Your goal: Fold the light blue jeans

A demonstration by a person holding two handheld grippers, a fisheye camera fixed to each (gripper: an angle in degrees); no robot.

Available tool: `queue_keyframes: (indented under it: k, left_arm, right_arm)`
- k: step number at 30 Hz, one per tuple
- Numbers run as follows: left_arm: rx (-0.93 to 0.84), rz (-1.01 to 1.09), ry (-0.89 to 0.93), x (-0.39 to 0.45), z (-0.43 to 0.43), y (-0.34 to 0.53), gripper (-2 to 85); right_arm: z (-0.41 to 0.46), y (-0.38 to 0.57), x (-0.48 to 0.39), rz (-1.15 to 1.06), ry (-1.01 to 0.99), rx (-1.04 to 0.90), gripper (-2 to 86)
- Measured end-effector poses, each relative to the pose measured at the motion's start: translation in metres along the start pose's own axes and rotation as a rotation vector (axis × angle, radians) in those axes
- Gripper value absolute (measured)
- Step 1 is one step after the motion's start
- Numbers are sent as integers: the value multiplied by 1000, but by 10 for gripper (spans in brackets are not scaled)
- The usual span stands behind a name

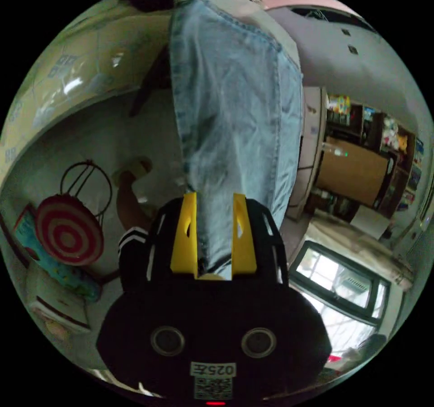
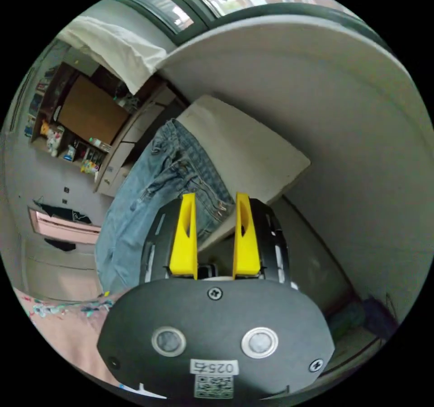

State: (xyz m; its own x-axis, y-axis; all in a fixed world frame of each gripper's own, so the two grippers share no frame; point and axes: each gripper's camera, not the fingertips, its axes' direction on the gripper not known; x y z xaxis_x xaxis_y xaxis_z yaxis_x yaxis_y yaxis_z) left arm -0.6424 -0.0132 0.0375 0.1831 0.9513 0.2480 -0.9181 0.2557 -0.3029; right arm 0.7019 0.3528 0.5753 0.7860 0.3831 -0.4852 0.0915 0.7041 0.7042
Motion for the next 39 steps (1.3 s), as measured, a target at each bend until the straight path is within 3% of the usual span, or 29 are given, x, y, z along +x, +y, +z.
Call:
queue_keyframes:
  k: [4,7,11,15,22,24,28,33,37,39]
  left_arm:
    - [19,-115,131,-38,3,-22,107]
    - [99,-190,258,-61,-12,-27,107]
    - [65,-142,170,-72,-24,-46,120]
    - [173,-228,328,-88,-28,-53,125]
    - [210,-256,433,-119,-39,-39,56]
    - [219,-251,414,-120,-54,-27,0]
    - [213,-164,396,-96,-78,-15,-14]
    - [161,55,207,20,-82,-33,-16]
    - [163,70,93,81,-78,-34,-16]
    - [183,172,-74,104,-83,-18,-16]
  right_arm:
    - [50,20,21,66,-67,-65,127]
    - [68,35,30,147,-31,11,117]
    - [90,50,42,232,-32,90,114]
    - [113,56,47,253,8,105,99]
    - [143,47,84,413,-43,-11,56]
    - [142,41,84,394,-85,-28,54]
    - [128,26,91,408,-249,-4,52]
    - [135,-36,76,331,-482,-31,51]
    - [129,-74,51,180,-369,-36,51]
    - [114,-72,51,105,-257,-41,51]
